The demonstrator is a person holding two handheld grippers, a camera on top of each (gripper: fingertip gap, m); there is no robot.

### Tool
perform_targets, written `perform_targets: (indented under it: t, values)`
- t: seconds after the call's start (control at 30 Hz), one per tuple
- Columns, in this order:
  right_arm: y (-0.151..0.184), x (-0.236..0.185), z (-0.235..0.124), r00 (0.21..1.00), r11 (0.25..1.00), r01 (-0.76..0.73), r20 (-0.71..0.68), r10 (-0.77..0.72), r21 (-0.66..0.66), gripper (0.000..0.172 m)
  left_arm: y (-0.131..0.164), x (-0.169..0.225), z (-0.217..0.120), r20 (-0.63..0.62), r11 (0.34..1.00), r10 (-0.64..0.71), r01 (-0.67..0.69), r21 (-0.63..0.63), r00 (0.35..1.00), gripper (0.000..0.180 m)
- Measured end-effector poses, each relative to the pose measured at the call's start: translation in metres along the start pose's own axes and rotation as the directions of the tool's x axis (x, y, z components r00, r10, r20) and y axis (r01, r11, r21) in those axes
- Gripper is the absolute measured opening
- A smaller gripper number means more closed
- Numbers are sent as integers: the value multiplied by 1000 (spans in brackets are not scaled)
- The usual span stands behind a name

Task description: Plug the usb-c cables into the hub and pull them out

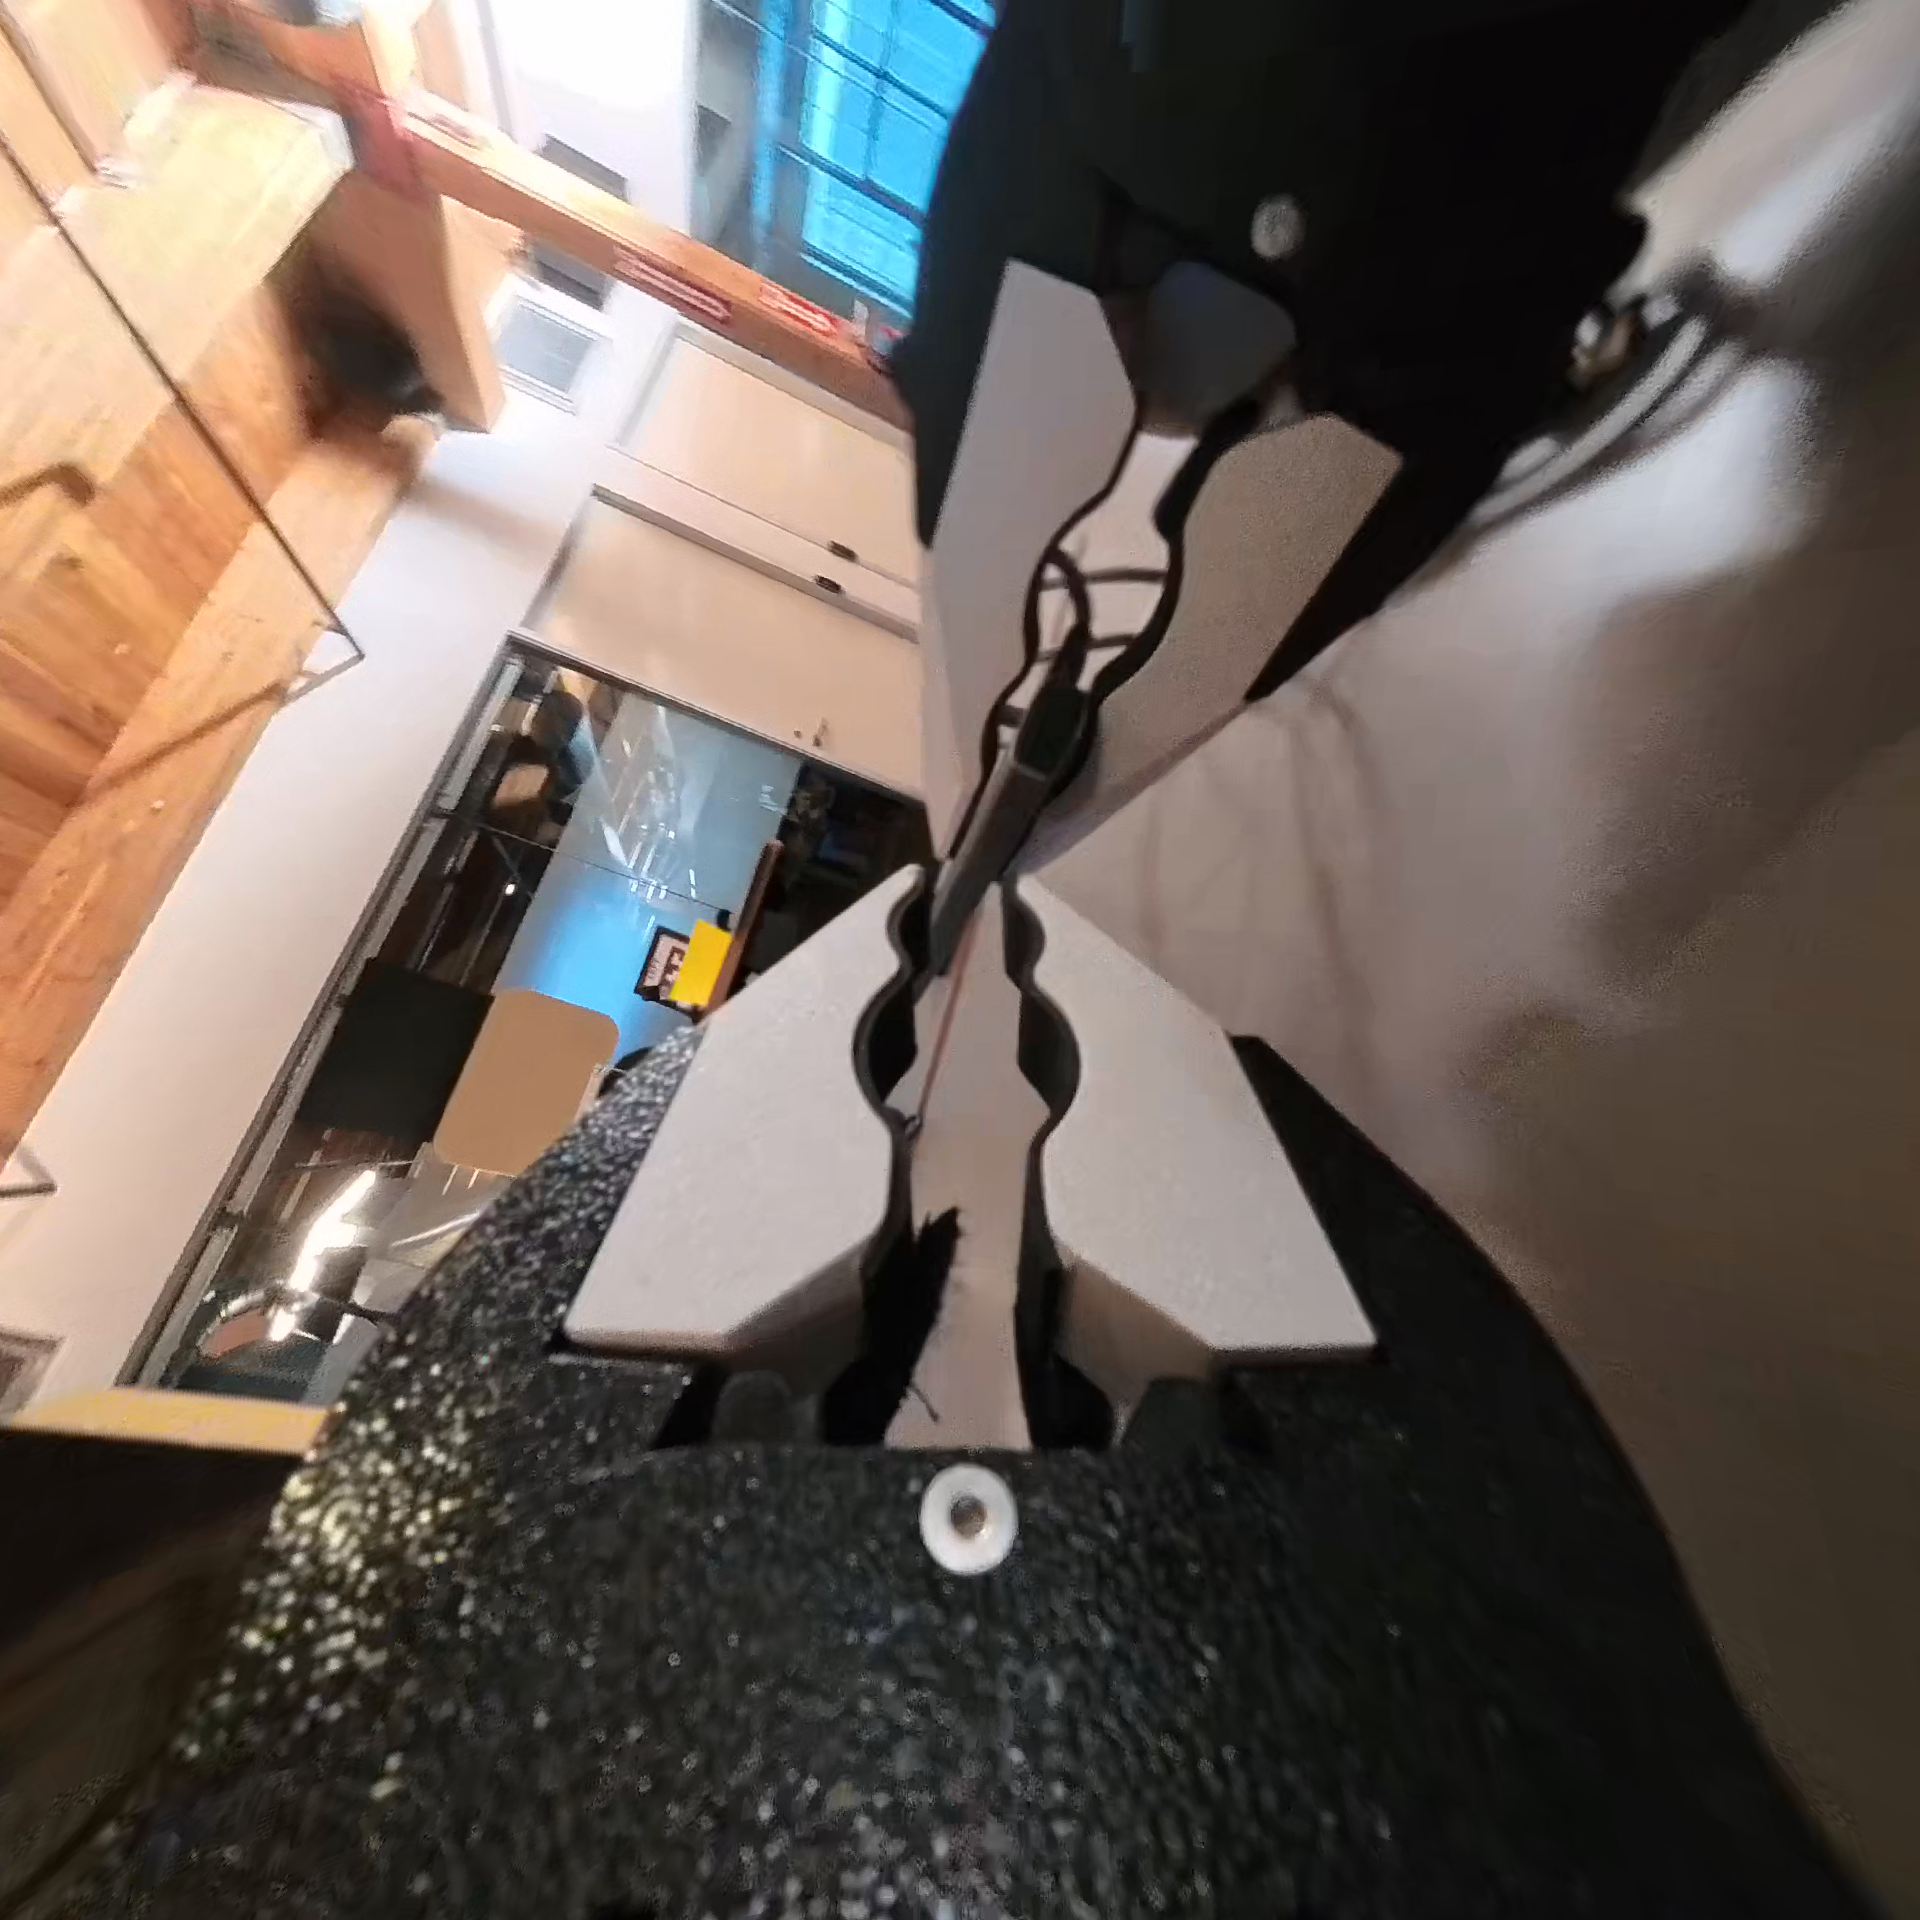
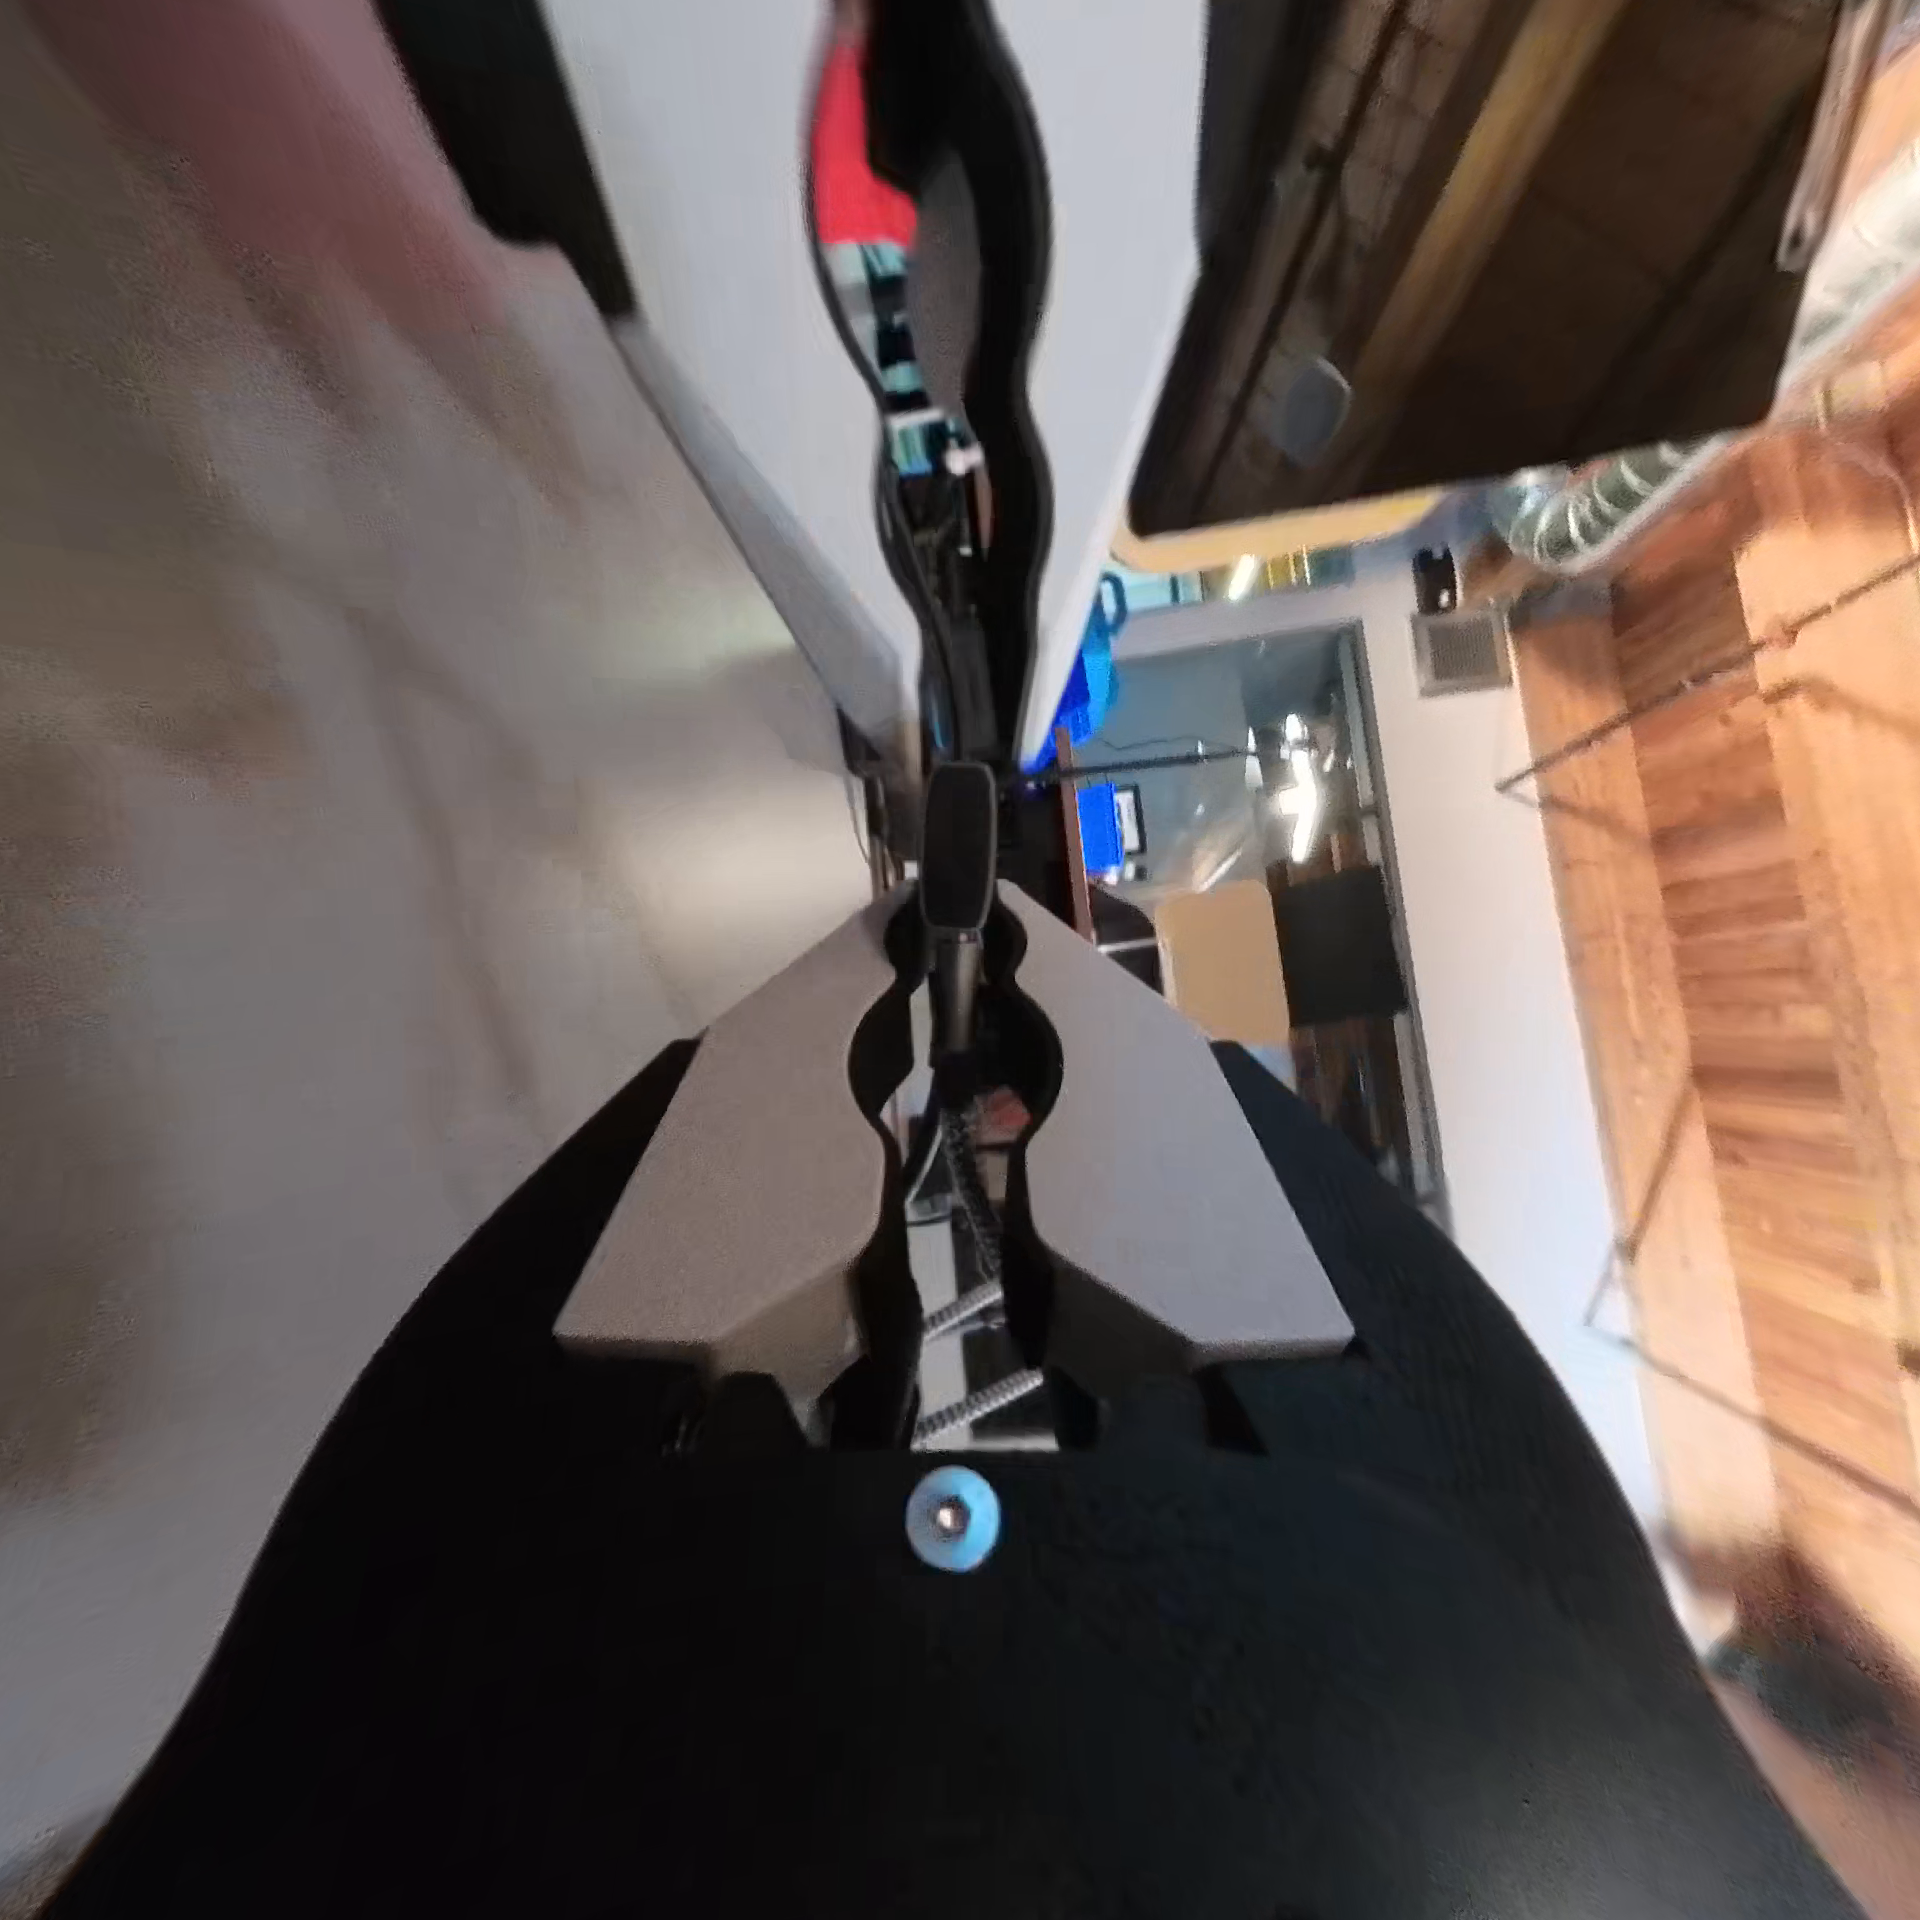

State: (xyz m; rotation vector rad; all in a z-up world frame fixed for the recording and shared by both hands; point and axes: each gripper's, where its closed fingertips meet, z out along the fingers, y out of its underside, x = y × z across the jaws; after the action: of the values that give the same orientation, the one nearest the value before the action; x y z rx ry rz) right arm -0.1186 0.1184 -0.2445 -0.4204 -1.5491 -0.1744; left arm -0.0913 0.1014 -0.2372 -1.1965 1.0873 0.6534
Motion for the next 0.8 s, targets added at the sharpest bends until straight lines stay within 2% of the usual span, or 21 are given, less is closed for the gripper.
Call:
perform_targets:
  t: [0.1, 0.2, 0.33, 0.43, 0.53, 0.67, 0.8]
  values:
    - [18, 37, -10, 974, 974, -220, -64, 217, -46, 7, -2, -26, -10, 115, 995, -94, 89, 45, 989, 23]
    - [36, 95, -35, 882, 890, -455, -155, 445, -31, 7, 5, -36, -12, 163, 988, -156, 151, 41, 974, 25]
    - [50, 181, -80, 773, 801, -595, -227, 592, 63, 7, 18, -34, -7, 153, 979, -202, 202, 16, 967, 21]
    - [55, 240, -111, 735, 768, -624, -226, 639, 144, 7, 22, -29, -5, 136, 981, -190, 192, -2, 972, 18]
    - [66, 284, -133, 737, 771, -619, -229, 636, 150, 7, 26, -28, -5, 123, 982, -185, 187, -12, 975, 16]
    - [97, 319, -152, 774, 810, -584, -261, 578, 61, 7, 32, -27, -6, 114, 982, -184, 188, -25, 976, 13]
    - [134, 333, -166, 796, 823, -567, -287, 532, -45, 7, 32, -25, -4, 96, 984, -172, 176, -35, 980, 11]
